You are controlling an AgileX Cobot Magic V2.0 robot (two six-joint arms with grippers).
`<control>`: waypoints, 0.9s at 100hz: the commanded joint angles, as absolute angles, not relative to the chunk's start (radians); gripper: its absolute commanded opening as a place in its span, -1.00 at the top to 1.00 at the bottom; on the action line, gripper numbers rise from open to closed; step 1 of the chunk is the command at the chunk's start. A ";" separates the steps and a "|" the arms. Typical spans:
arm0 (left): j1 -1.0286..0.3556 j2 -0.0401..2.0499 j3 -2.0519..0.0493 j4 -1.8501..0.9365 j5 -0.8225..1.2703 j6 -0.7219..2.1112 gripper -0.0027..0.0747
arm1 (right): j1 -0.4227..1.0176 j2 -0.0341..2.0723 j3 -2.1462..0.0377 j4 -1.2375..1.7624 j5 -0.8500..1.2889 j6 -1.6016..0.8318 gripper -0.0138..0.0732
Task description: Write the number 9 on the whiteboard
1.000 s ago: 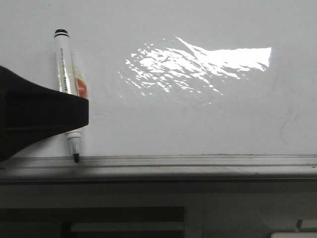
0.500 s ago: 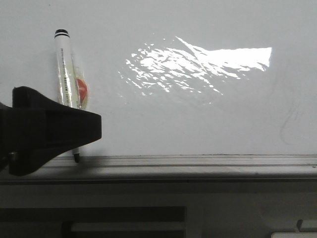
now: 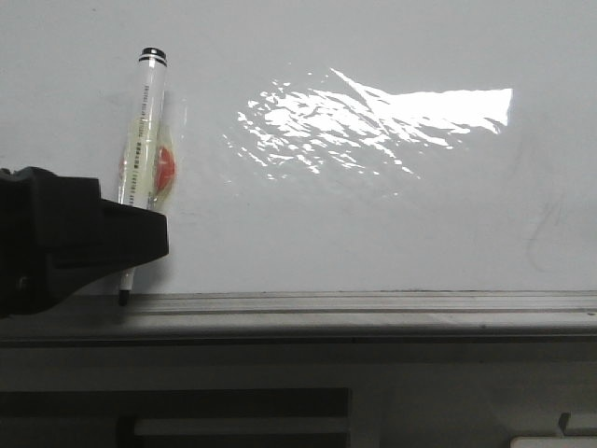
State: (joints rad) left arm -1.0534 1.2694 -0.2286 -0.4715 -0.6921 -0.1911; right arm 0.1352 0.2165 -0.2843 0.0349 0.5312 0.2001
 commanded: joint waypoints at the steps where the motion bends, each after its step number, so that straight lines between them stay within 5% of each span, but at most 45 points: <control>1: -1.055 1.263 -0.250 -0.518 -0.753 -0.198 0.98 | 0.195 0.265 -0.336 0.031 0.498 0.180 0.82; 31: -1.053 1.237 -0.250 -0.232 -0.733 -0.156 0.98 | 0.452 0.531 -0.477 0.088 0.550 0.053 0.78; 60: -1.053 1.123 -0.250 -0.065 -0.581 0.223 0.98 | 0.804 0.768 -0.656 0.117 0.503 -0.034 -0.21; 90: -1.053 1.065 -0.250 0.100 -0.574 0.366 0.98 | 0.918 0.920 -0.784 0.117 0.410 -0.034 -0.21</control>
